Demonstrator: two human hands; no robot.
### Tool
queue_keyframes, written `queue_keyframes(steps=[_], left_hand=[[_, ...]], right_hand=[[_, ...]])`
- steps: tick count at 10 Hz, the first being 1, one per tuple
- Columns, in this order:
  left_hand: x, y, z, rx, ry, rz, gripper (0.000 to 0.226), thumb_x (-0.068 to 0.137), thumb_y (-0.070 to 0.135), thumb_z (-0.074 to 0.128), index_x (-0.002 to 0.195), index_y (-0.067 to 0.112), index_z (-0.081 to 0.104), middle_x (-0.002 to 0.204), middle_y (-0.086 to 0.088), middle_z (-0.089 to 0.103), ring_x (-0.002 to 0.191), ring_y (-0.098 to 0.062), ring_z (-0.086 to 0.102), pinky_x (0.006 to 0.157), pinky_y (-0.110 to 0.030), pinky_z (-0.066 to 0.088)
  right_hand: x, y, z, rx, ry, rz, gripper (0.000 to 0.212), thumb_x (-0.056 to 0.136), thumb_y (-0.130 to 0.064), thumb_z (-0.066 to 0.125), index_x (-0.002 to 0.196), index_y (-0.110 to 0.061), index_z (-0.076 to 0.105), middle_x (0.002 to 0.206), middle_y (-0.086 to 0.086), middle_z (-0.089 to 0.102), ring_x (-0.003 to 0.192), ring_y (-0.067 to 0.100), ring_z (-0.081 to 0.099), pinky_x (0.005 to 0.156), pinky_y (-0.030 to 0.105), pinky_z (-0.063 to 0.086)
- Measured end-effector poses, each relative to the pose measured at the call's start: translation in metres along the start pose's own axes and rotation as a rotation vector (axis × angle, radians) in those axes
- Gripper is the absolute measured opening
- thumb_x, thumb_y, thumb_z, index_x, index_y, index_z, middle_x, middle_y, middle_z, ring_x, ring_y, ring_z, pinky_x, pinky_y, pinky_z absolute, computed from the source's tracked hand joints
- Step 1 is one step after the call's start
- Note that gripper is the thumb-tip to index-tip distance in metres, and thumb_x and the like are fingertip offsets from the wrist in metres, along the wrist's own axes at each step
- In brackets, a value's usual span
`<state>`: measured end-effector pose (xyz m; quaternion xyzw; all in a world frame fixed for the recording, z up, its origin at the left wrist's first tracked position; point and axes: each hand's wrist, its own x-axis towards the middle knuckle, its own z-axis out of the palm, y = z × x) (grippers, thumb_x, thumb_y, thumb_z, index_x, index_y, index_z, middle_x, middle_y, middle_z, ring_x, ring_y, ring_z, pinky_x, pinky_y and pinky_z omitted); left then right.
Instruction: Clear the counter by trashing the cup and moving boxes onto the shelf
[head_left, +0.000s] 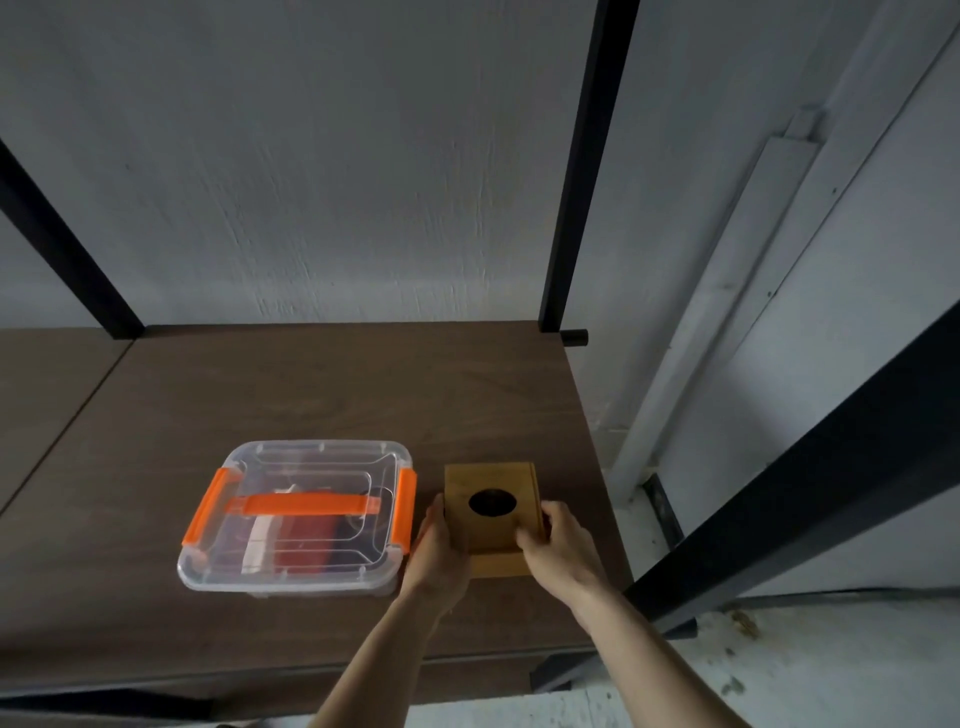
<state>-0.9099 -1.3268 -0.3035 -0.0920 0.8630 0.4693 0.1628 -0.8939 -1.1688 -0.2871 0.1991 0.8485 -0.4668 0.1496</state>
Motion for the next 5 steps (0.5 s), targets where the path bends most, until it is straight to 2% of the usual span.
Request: queue_keyframes(steps=[1,2,3,4,5], left_hand=[[-0.006,0.005,-0.002,0.042,-0.008,-0.021,0.052,0.102,0.042,0.036,0.147,0.016,0.035,0.126,-0.002,0.061,0.111,-0.019,0.061,0.097,-0.043,0.052],[-0.017,0.016,-0.006,0.09,0.024,-0.029,0.045,0.099,0.044,0.042,0.137,0.019,0.043,0.115,-0.002,0.064,0.098,-0.019,0.065,0.087,-0.042,0.056],[-0.031,0.027,-0.012,0.159,0.066,0.036,0.035,0.094,0.036,0.048,0.127,0.024,0.048,0.117,0.001,0.062,0.102,-0.018,0.062,0.089,-0.044,0.054],[-0.051,0.037,-0.021,0.275,0.073,0.155,0.038,0.092,0.032,0.05,0.13,0.027,0.048,0.126,0.002,0.057,0.109,-0.019,0.059,0.09,-0.041,0.053],[-0.073,0.041,-0.032,0.379,0.067,0.251,0.042,0.093,0.043,0.051,0.133,0.029,0.046,0.128,0.002,0.056,0.108,-0.022,0.061,0.087,-0.042,0.054]], right_hand=[[-0.007,-0.005,-0.003,-0.105,0.019,-0.053,0.042,0.098,-0.037,0.058,0.135,-0.02,0.05,0.109,-0.01,0.062,0.099,0.013,0.062,0.086,0.032,0.053],[-0.018,-0.009,-0.009,-0.252,0.065,-0.119,0.059,0.098,-0.045,0.054,0.148,-0.018,0.039,0.14,0.001,0.057,0.129,0.025,0.055,0.105,0.04,0.046],[-0.032,-0.014,-0.018,-0.371,0.087,-0.204,0.061,0.099,-0.047,0.05,0.15,-0.018,0.035,0.145,0.003,0.052,0.132,0.026,0.053,0.103,0.039,0.046],[-0.05,-0.02,-0.029,-0.501,0.112,-0.305,0.058,0.099,-0.046,0.05,0.149,-0.02,0.036,0.143,0.003,0.052,0.128,0.026,0.055,0.1,0.039,0.05],[-0.071,-0.023,-0.033,-0.627,0.131,-0.402,0.057,0.099,-0.043,0.052,0.149,-0.02,0.036,0.142,0.004,0.051,0.126,0.025,0.054,0.099,0.037,0.052]])
